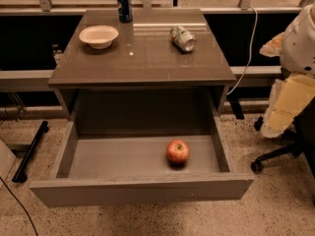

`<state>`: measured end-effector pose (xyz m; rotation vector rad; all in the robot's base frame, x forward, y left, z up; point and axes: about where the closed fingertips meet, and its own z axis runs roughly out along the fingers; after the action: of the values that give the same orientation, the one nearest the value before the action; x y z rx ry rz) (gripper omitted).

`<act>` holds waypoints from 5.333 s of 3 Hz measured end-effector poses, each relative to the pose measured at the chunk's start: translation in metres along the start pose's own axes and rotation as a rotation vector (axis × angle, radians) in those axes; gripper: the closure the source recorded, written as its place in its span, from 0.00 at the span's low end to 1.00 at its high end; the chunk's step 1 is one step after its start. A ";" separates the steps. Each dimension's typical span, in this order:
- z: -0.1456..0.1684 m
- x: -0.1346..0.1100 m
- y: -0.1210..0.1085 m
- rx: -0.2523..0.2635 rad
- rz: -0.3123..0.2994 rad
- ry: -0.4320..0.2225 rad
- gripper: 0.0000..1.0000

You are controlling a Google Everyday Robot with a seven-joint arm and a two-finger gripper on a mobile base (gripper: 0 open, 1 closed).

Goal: Pick apple from top drawer and place on counter

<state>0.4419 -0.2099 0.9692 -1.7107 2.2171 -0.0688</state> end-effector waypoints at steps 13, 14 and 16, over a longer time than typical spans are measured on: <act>0.378 -0.063 0.016 -0.359 0.472 -0.383 0.25; 0.377 -0.056 0.019 -0.346 0.489 -0.360 0.48; 0.328 -0.051 0.002 -0.310 0.480 -0.376 1.00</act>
Offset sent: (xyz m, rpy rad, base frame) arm 0.0431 0.0094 -0.0978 0.2747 0.0530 -0.0447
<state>0.5473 -0.1066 0.6723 -1.1460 2.3508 0.6825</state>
